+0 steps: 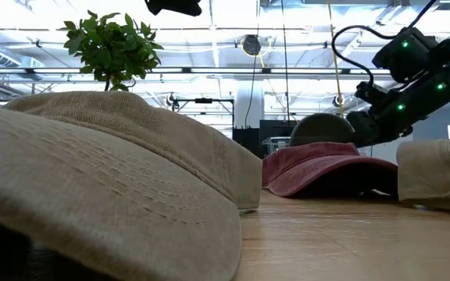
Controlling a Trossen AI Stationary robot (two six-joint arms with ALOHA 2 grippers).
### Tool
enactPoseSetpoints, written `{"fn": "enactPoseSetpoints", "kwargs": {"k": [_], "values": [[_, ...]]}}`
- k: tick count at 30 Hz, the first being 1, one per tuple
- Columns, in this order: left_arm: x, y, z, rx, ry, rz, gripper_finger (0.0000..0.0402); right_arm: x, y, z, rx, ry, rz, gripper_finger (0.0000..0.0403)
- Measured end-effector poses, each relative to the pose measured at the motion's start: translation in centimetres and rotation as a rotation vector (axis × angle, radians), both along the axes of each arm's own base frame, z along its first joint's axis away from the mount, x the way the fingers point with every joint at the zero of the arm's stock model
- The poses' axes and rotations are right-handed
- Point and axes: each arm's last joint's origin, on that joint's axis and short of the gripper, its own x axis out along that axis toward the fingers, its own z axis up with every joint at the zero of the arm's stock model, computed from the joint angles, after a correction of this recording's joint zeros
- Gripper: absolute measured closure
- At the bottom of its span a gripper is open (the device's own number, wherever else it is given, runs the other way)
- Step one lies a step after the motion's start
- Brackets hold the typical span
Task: Pick & Place hat
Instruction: Adjust the transparent bin on the table
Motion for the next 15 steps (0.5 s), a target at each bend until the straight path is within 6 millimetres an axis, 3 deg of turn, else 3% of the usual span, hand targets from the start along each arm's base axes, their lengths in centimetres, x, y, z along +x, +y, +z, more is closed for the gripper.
{"fn": "enactPoseSetpoints", "kwargs": {"k": [10, 15], "values": [[0.1, 0.0, 0.1, 0.012, -0.006, -0.010, 0.0236, -0.5, -2.0, -0.4, -0.029, 0.046, -0.125, 0.0360], [0.1, 0.0, 0.1, 0.019, -0.006, -0.013, 0.0236, -0.2, -2.7, -0.2, -0.032, 0.012, -0.091, 0.0360]]}}
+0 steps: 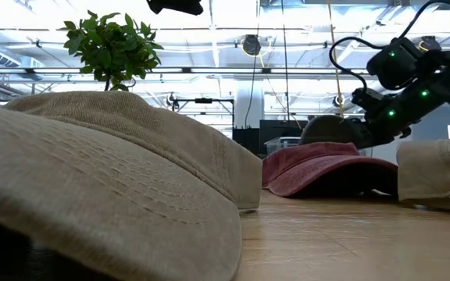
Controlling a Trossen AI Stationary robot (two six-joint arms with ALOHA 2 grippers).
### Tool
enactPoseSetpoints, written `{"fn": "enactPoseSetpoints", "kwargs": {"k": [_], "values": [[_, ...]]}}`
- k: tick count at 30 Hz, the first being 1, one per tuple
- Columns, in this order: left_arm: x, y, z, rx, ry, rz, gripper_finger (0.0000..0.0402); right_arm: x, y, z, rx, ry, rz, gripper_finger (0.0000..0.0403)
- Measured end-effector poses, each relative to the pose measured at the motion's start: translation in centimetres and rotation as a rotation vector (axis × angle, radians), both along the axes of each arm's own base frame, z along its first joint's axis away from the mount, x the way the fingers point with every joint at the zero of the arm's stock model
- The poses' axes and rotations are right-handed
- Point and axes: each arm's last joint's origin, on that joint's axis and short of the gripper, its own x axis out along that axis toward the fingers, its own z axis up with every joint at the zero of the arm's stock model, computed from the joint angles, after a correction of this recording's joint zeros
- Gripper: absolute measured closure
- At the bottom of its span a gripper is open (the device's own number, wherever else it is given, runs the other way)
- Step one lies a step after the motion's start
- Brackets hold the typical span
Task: Pick & Place hat
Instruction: Adjust the transparent bin on the table
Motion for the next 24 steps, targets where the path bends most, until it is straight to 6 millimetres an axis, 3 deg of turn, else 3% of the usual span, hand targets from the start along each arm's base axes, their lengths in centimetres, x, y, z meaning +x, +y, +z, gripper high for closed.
{"fn": "enactPoseSetpoints", "kwargs": {"k": [13, 24], "values": [[0.0, 0.0, 0.0, -0.001, 0.002, 0.001, 0.0236, 0.8, 0.5, -0.1, 0.090, -0.076, 0.199, 0.0360], [0.0, 0.0, 0.0, -0.007, 0.000, 0.005, 0.0236, 2.4, 1.1, 0.2, 0.154, -0.294, 0.243, 0.0360]]}}
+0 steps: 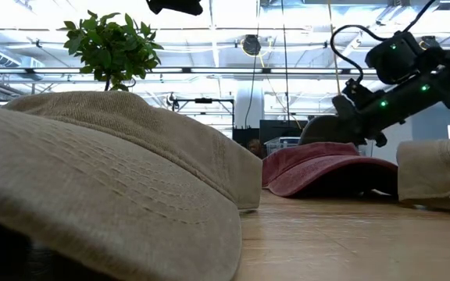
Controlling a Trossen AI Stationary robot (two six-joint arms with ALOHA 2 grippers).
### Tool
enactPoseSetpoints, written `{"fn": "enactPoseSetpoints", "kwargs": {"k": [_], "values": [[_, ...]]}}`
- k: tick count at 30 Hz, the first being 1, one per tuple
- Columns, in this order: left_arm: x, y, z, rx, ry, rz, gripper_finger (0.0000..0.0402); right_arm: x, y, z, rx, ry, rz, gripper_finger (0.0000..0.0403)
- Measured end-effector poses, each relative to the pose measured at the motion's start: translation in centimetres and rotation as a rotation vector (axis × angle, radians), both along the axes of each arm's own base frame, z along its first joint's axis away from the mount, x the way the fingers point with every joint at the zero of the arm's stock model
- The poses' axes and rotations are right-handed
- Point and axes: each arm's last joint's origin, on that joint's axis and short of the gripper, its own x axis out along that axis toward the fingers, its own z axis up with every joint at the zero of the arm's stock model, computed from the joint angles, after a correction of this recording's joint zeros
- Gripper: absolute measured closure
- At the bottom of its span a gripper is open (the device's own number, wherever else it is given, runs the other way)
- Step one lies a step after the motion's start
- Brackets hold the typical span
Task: Pick & Place hat
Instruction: Adjust the transparent bin on the table
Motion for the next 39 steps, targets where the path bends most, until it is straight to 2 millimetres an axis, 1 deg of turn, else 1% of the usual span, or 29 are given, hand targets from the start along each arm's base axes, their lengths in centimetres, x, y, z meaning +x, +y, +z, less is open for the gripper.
{"fn": "enactPoseSetpoints", "kwargs": {"k": [8, 14, 22, 30, 39], "values": [[0.0, 0.0, 0.0, 0.005, 0.000, -0.003, 0.0236, 1.1, -0.6, -1.4, -0.012, -0.035, -0.096, 0.0360], [0.0, 0.0, 0.0, 0.007, 0.000, -0.005, 0.0236, 1.8, -1.0, -1.7, -0.068, -0.092, -0.152, 0.0360], [0.0, 0.0, 0.0, 0.010, 0.001, -0.006, 0.0236, 2.1, -1.4, -2.6, -0.083, -0.060, -0.217, 0.0360], [0.0, 0.0, 0.0, 0.011, 0.000, -0.006, 0.0236, 4.4, -2.2, -2.7, -0.109, -0.021, -0.194, 0.0360], [0.0, 0.0, 0.0, 0.009, 0.003, -0.006, 0.0236, 4.6, -2.3, -3.0, -0.110, -0.003, -0.192, 0.0360]]}}
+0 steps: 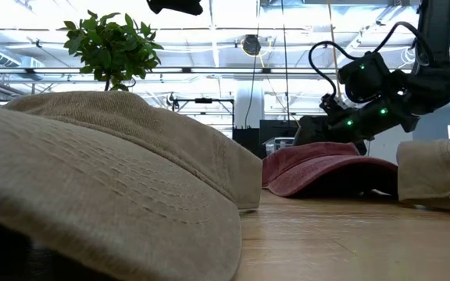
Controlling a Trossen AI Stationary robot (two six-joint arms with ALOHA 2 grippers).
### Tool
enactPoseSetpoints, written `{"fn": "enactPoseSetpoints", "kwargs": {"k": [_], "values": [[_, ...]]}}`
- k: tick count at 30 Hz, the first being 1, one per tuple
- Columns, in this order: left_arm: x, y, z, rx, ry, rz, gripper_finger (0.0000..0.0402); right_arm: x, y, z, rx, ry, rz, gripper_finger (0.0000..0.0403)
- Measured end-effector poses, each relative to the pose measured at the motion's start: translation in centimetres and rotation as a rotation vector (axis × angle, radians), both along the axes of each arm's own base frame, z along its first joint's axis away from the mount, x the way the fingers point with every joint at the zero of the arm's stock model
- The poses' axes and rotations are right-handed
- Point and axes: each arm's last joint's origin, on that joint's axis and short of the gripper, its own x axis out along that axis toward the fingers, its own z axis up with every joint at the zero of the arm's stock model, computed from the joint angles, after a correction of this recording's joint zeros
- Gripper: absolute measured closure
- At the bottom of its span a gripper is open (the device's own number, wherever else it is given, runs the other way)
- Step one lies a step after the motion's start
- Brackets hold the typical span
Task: Pick & Place hat
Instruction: Adjust the transparent bin on the table, then put the right red cap into the yellow bin
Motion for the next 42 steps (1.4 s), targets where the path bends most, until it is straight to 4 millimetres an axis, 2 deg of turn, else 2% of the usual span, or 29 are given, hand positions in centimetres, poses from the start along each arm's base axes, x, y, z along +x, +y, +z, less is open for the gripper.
{"fn": "enactPoseSetpoints", "kwargs": {"k": [7, 18, 25, 31, 37, 42], "values": [[0.0, 0.0, -0.1, -0.007, 0.007, 0.006, 0.0236, 0.0, 0.7, 0.5, 0.037, -0.028, 0.215, 0.0360], [-0.3, 0.1, -0.4, -0.012, 0.043, 0.017, 0.0236, -1.9, 3.5, 2.9, -0.013, -0.150, 0.358, 0.0360], [-1.0, 0.2, -1.1, 0.009, 0.149, 0.017, 0.0236, -2.3, 4.8, 3.9, -0.040, -0.195, 0.553, 0.0360], [-2.1, -0.1, -2.0, 0.019, 0.281, 0.024, 0.0236, -2.1, 5.8, 3.9, -0.034, -0.192, 0.733, 0.0360], [-1.5, -0.4, -1.6, 0.021, 0.218, -0.041, 0.0236, -1.7, 7.1, 4.1, -0.042, -0.195, 0.927, 0.0360], [-1.5, -0.6, -1.5, -0.019, 0.223, -0.106, 0.0236, -1.0, 7.8, 4.8, -0.048, -0.220, 0.992, 0.0359]]}}
